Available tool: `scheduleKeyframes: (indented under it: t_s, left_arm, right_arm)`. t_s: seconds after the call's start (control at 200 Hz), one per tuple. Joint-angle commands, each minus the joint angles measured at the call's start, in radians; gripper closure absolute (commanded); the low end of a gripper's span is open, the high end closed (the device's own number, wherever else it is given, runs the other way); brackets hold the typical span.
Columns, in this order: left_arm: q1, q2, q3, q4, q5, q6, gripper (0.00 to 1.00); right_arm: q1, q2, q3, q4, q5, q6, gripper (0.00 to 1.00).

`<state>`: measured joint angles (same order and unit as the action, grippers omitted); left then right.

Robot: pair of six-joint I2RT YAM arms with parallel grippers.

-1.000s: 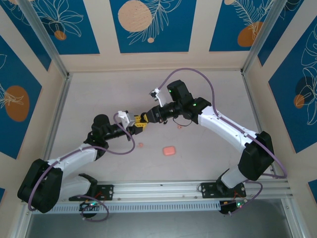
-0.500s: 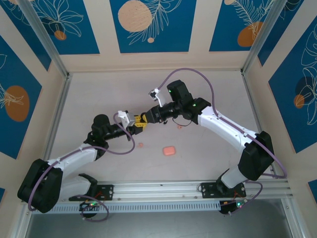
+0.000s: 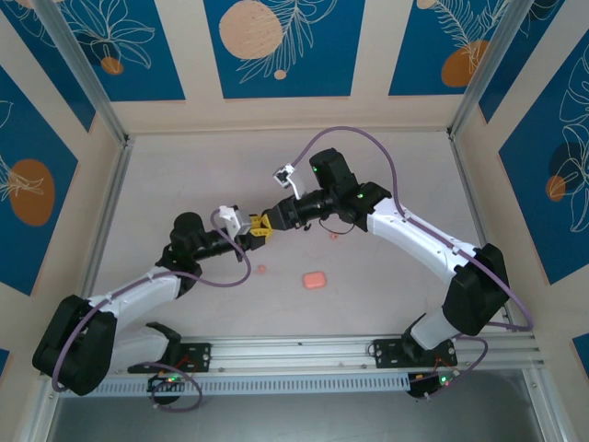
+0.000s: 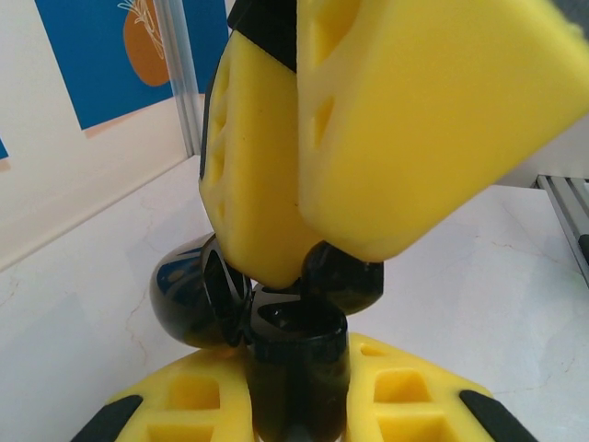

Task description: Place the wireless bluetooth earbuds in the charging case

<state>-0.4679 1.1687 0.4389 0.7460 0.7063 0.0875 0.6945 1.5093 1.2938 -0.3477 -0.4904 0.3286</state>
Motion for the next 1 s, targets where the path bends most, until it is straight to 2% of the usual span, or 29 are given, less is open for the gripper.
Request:
scheduleKeyframes:
  t_s: [0.0,0.145,0.655,0.995]
  left_arm:
    - [-0.015,-0.005,0.029,0.040,0.047,0.008,0.97]
    - [-0.015,-0.006,0.029,0.041,0.047,0.005,0.97]
    - [-0.015,0.010,0.020,0.080,0.051,-0.022,0.97]
    - [-0.015,0.016,0.015,0.107,0.051,-0.038,0.97]
  right_arm:
    - [0.023,-0.016,-0.016,0.023,-0.027,-0.005,0.63]
    - [0.019,-0.030,-0.016,0.024,0.011,0.006,0.62]
    - [0.010,-0.100,-0.046,0.127,0.009,0.040,0.53]
    - [-0.003,-0.166,-0.095,0.125,0.023,0.068,0.54]
